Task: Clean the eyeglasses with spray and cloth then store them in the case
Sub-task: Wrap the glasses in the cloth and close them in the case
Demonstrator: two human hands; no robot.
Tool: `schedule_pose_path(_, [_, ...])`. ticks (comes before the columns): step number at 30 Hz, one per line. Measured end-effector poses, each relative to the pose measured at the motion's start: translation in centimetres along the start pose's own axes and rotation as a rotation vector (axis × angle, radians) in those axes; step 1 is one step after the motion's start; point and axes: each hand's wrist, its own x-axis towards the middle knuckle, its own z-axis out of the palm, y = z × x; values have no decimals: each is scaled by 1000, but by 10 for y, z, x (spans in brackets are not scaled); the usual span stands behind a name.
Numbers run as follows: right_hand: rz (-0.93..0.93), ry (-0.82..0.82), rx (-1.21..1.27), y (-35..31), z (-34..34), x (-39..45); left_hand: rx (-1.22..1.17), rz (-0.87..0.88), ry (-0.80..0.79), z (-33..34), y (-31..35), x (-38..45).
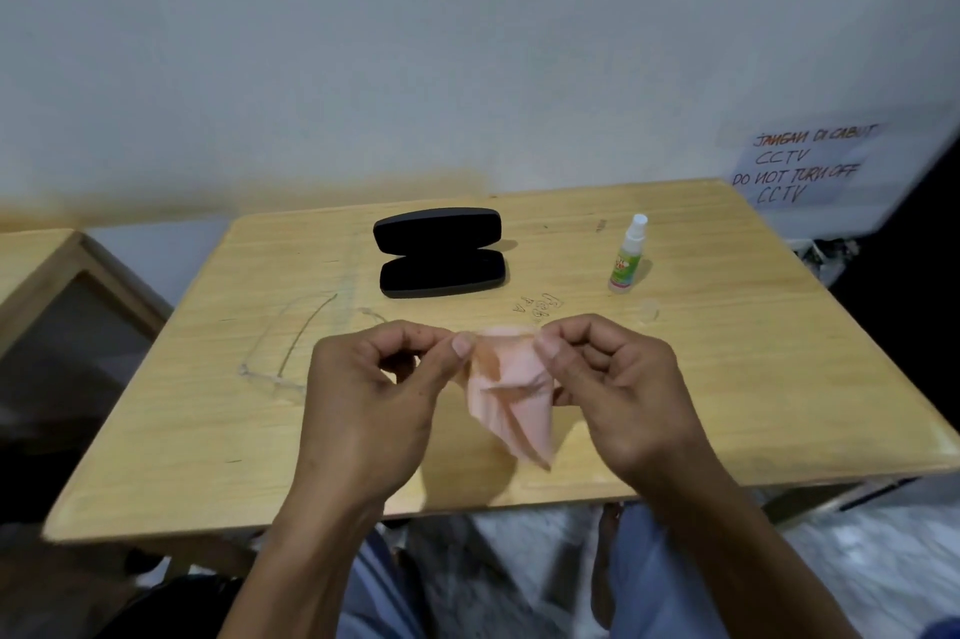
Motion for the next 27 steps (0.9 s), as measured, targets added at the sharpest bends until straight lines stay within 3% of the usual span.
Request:
schedule_pose_path(4, [136,-65,109,-8,-4,5,198,89,-18,-7,6,2])
schedule_pose_path(8, [176,-140,51,-16,-3,7,245,90,-58,-8,12,3])
schedule_pose_path(12, [67,-90,-175,-19,-2,7,301,143,-58,-11,15,3])
schedule_pose_path(27, [-159,-53,-473,-45,-34,29,401,209,-29,-34,27,24])
